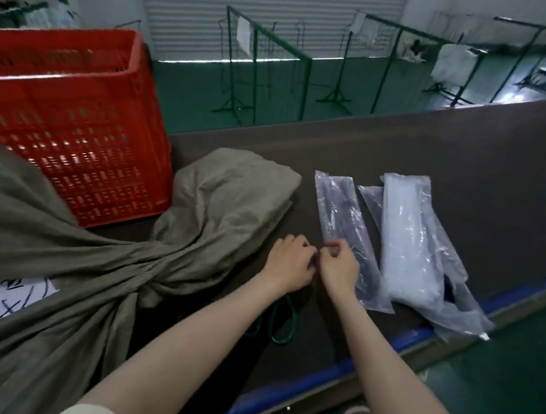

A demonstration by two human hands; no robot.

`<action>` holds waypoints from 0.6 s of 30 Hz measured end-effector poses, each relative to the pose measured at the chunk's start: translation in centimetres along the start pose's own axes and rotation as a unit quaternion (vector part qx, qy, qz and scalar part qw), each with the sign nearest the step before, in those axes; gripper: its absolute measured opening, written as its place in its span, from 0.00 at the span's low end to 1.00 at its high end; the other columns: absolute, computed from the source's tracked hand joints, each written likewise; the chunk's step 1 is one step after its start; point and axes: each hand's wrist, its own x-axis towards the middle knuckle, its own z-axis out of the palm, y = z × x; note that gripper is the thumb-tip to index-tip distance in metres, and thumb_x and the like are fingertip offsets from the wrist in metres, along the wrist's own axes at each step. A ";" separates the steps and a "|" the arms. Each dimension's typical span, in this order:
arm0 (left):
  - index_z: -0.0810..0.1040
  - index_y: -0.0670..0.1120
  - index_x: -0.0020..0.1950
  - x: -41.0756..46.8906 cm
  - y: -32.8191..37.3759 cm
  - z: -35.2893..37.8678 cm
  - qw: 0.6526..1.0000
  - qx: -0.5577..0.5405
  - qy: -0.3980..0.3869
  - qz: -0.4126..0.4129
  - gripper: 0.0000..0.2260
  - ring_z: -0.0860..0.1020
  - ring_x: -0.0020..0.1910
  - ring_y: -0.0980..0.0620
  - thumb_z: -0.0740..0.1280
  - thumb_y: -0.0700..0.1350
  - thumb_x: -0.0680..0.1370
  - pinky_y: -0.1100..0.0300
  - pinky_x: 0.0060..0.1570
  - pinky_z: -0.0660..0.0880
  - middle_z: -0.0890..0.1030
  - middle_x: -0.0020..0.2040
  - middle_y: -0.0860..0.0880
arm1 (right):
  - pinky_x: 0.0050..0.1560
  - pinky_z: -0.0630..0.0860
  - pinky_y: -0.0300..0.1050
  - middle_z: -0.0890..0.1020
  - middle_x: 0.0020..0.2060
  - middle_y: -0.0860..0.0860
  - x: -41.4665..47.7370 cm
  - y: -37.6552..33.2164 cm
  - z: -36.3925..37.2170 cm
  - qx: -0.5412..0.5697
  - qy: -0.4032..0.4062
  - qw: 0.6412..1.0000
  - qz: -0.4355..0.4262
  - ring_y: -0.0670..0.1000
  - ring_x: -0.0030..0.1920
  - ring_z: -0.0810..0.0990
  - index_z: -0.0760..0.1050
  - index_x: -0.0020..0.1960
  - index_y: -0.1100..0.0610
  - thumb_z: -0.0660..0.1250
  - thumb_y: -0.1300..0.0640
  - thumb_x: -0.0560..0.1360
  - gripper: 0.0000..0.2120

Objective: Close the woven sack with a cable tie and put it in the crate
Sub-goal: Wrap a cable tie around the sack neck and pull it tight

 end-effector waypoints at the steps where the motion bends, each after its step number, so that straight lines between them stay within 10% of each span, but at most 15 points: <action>1: 0.76 0.45 0.58 0.0 1.0 0.6 0.999 -0.027 -0.025 -0.007 0.14 0.72 0.60 0.40 0.59 0.46 0.75 0.50 0.56 0.68 0.75 0.61 0.41 | 0.54 0.75 0.49 0.83 0.49 0.56 0.0 0.7 -0.7 -0.019 0.012 1.000 -0.002 0.58 0.52 0.79 0.78 0.51 0.56 0.62 0.59 0.73 0.09; 8: 0.77 0.45 0.56 0.7 4.3 4.6 0.965 -0.184 -0.104 -0.155 0.13 0.76 0.60 0.41 0.64 0.50 0.75 0.53 0.55 0.73 0.79 0.60 0.42 | 0.58 0.72 0.40 0.84 0.54 0.58 -0.2 5.1 -3.6 -0.071 -0.037 0.996 0.041 0.55 0.58 0.80 0.82 0.53 0.63 0.59 0.70 0.70 0.17; 18: 0.76 0.42 0.57 1.1 5.9 5.3 0.980 -0.080 -0.062 -0.174 0.15 0.77 0.59 0.40 0.60 0.49 0.76 0.53 0.54 0.72 0.79 0.59 0.42 | 0.57 0.67 0.36 0.80 0.60 0.58 -0.3 5.6 -4.5 -0.074 -0.111 0.991 0.013 0.54 0.64 0.75 0.78 0.60 0.64 0.56 0.73 0.70 0.22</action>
